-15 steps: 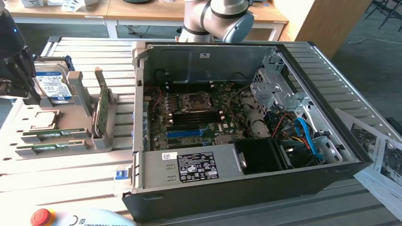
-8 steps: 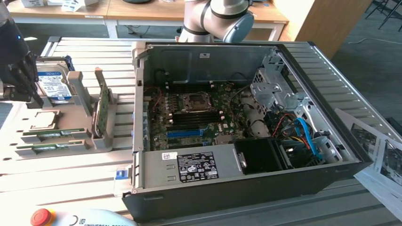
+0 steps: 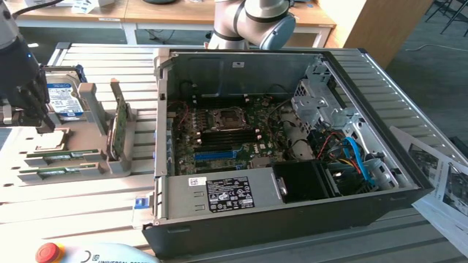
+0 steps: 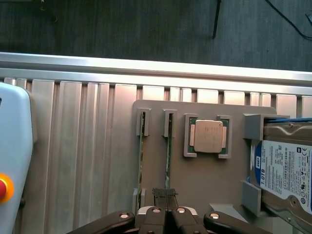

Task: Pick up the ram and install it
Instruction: 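Pick up the ram and move it above insertion slot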

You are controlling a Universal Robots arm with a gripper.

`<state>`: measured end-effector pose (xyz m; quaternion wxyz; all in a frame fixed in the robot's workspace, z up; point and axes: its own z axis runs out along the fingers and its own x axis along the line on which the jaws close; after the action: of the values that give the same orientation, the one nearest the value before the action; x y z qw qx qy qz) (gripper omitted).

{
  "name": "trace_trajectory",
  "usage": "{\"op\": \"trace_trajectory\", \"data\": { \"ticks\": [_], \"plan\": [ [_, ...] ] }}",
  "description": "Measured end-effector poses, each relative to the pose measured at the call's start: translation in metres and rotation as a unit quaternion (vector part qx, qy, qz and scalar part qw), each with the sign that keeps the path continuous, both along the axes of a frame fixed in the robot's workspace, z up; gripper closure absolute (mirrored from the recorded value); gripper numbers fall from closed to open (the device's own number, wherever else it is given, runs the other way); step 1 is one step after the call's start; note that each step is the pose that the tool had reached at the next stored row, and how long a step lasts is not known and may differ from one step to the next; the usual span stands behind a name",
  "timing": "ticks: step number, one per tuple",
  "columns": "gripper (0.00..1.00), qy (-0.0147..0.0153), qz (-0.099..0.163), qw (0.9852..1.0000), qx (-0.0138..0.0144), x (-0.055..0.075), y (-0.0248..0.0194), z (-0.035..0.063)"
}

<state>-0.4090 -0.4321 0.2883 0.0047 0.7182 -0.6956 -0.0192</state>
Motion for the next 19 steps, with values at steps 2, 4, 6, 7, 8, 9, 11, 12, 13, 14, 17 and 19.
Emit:
{"op": "trace_trajectory", "data": {
  "ticks": [2, 4, 6, 7, 8, 9, 11, 12, 13, 14, 17, 19],
  "plan": [
    [0.89, -0.0001, 0.0, 1.0, 0.0001, 0.0, -0.0002, -0.0055],
    [0.89, -0.0002, 0.0, 1.0, 0.0, 0.0, -0.0003, -0.009],
    [0.89, -0.0002, 0.0, 1.0, 0.0, 0.0, -0.0004, -0.0128],
    [0.89, -0.0002, 0.0, 1.0, 0.0, 0.0, -0.0004, -0.0146],
    [0.89, -0.0003, 0.0, 1.0, 0.0, 0.0, -0.0005, -0.0164],
    [0.89, -0.0003, 0.0, 1.0, 0.0, 0.0, -0.0005, -0.0182],
    [0.89, -0.0004, 0.0, 1.0, 0.0, 0.0, -0.0006, -0.0218],
    [0.89, -0.0004, 0.0, 1.0, 0.0, 0.0, -0.0007, -0.0237],
    [0.89, -0.0004, 0.0, 1.0, 0.0, 0.0, -0.0007, -0.0255],
    [0.89, -0.0004, 0.0, 1.0, 0.0, 0.0, -0.0007, -0.0273],
    [0.89, -0.0006, 0.0, 1.0, 0.0, 0.0, -0.0008, -0.0327],
    [0.89, -0.0006, 0.0, 1.0, 0.0, 0.0, -0.0009, -0.0364]
  ]
}}
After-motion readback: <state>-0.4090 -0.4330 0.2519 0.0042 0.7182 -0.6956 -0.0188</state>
